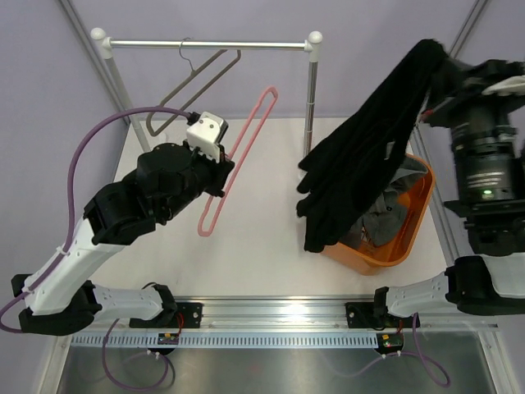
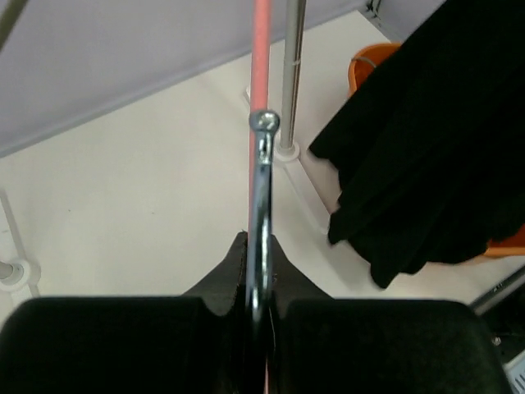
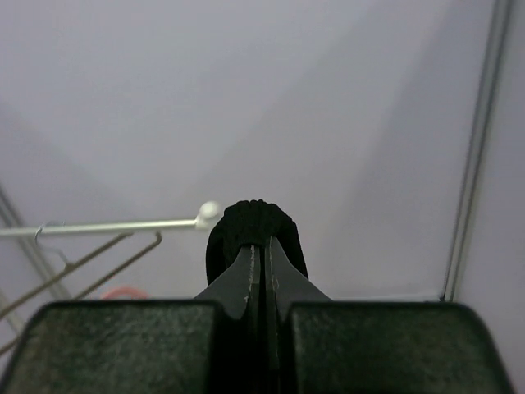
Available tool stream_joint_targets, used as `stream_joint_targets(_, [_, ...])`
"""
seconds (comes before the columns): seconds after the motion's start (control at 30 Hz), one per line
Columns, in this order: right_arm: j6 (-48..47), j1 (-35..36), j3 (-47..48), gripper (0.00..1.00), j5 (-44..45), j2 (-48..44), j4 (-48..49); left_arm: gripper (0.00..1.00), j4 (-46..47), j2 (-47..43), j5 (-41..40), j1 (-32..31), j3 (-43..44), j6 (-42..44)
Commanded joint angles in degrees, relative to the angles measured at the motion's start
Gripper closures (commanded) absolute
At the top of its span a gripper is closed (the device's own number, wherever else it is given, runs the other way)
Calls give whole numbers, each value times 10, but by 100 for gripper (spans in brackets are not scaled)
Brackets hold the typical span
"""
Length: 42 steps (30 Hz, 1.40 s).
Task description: Remove the shorts from the hanger
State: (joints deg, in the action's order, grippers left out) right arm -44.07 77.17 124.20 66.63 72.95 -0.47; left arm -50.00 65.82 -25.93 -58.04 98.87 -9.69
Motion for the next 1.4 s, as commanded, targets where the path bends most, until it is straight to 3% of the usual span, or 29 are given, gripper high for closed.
stream_joint_targets(0.0, [-185, -14, 30, 100, -20, -16, 215, 100, 14, -8, 45, 4, -8, -10])
stream_joint_targets(0.23, [-206, -73, 53, 100, -70, 3, 225, 100, 24, -8, 78, 4, -60, -18])
stream_joint_targets(0.33, [-161, -97, 32, 100, -69, 1, 182, 100, 29, -10, 91, 4, -81, -21])
stream_joint_targets(0.47, [6, -145, -15, 100, -85, -16, 33, 100, 22, -14, 91, 4, -96, -23])
stream_joint_targets(0.93, [336, -300, -81, 100, -174, 2, -279, 100, 10, -46, 94, 9, -133, -22])
stream_joint_targets(1.13, [504, -351, -286, 100, -169, -107, -325, 100, 3, -69, 96, 12, -155, -20])
stream_joint_targets(1.37, [700, -357, -498, 92, -149, -207, -492, 100, -7, -85, 150, 13, -155, -11])
